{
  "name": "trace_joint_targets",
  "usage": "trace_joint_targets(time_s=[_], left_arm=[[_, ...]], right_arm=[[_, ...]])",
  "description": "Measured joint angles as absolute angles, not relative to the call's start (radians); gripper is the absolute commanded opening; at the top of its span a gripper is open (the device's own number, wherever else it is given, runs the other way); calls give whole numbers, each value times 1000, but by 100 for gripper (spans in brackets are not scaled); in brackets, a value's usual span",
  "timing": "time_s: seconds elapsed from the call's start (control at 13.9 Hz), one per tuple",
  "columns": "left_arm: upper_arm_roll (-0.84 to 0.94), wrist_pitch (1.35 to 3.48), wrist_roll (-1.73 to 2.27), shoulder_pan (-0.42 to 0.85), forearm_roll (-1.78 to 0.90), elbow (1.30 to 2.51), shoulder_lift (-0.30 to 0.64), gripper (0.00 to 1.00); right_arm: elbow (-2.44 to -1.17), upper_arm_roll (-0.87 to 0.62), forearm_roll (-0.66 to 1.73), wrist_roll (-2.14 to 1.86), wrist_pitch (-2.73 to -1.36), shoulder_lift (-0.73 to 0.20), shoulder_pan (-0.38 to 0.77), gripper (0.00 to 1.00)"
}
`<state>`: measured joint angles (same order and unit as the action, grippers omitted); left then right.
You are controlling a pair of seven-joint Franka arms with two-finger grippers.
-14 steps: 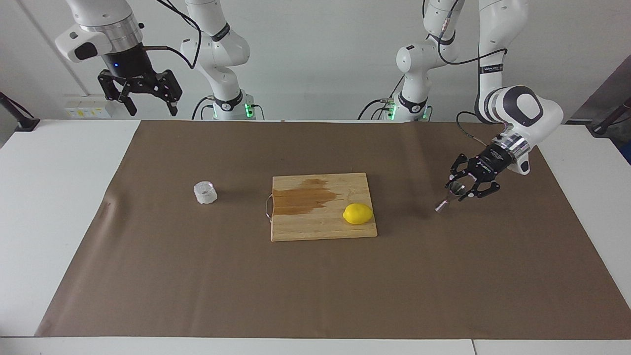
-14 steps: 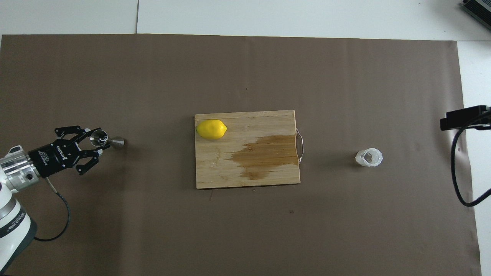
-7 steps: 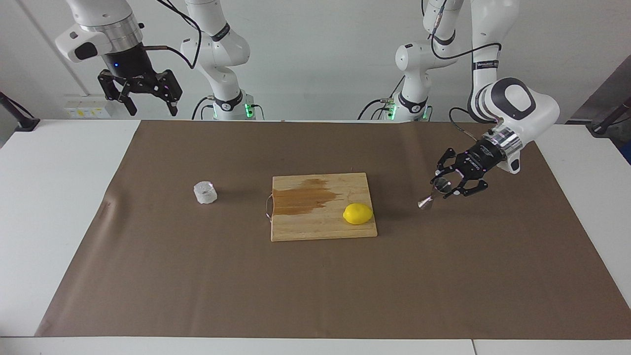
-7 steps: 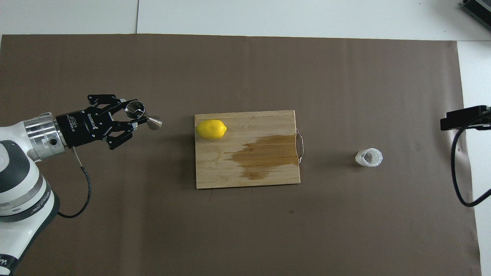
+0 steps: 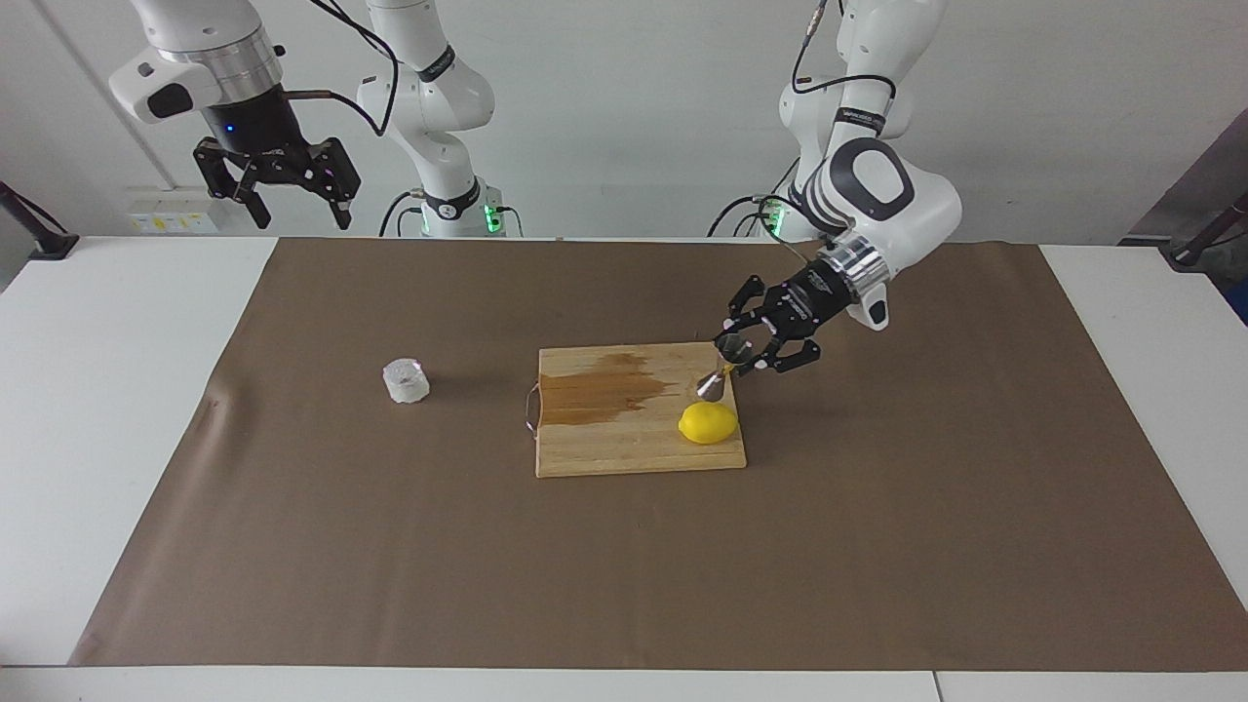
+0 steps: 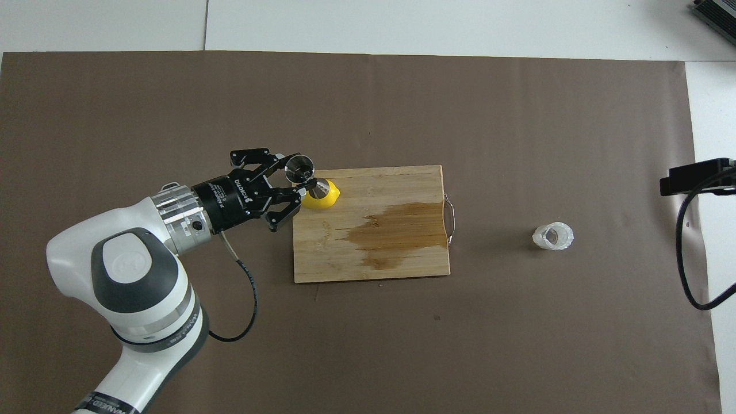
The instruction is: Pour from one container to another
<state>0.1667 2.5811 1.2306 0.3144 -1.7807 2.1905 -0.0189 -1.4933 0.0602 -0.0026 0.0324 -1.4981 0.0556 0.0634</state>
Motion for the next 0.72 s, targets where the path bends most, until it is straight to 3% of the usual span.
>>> trace_joint_targets(time_s=[0.36,0.72], left_arm=[[171,2804,1232,516,-1901,2144,22,0],[192,2866,1215,581,-1905,2061,110,0]], right_arm=[[-1493,60,-3,32,-1498,56,63,100],[-1493,60,-3,32,-1498,56,63,100]])
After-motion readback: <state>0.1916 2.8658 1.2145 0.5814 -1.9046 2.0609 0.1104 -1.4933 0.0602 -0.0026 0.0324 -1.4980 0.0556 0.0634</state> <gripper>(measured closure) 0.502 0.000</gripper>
